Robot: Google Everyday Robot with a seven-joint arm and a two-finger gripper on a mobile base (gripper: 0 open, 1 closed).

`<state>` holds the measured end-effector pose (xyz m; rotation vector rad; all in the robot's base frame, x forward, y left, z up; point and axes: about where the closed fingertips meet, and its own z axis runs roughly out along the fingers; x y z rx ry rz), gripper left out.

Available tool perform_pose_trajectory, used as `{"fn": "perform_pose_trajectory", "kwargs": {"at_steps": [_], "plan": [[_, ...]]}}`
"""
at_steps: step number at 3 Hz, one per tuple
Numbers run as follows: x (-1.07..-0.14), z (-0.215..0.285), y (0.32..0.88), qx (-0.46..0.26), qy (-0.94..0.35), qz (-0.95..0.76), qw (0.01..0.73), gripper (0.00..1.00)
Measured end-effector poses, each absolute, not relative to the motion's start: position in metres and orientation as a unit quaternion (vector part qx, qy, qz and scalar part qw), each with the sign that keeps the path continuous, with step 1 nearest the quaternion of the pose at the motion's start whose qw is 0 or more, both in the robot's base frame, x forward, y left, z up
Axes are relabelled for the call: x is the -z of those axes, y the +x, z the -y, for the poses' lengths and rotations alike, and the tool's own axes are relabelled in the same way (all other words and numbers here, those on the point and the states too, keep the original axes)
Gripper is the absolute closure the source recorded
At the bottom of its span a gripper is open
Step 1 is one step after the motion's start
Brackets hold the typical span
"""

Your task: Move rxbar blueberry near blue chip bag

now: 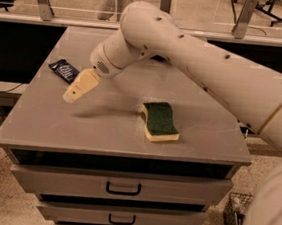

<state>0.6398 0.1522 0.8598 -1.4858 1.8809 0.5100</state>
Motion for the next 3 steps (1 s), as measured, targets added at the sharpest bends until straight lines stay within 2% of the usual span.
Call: {"fn": "perform_pose_trajectory", "kwargs": {"at_steps": [2, 3], "plan": [[-0.848, -0.195, 0.674, -0.206, -0.532, -0.742, 0.352, 0.0], [-0.838, -0.206, 0.687, -0.2, -0.518, -0.754, 0.351, 0.15]]}}
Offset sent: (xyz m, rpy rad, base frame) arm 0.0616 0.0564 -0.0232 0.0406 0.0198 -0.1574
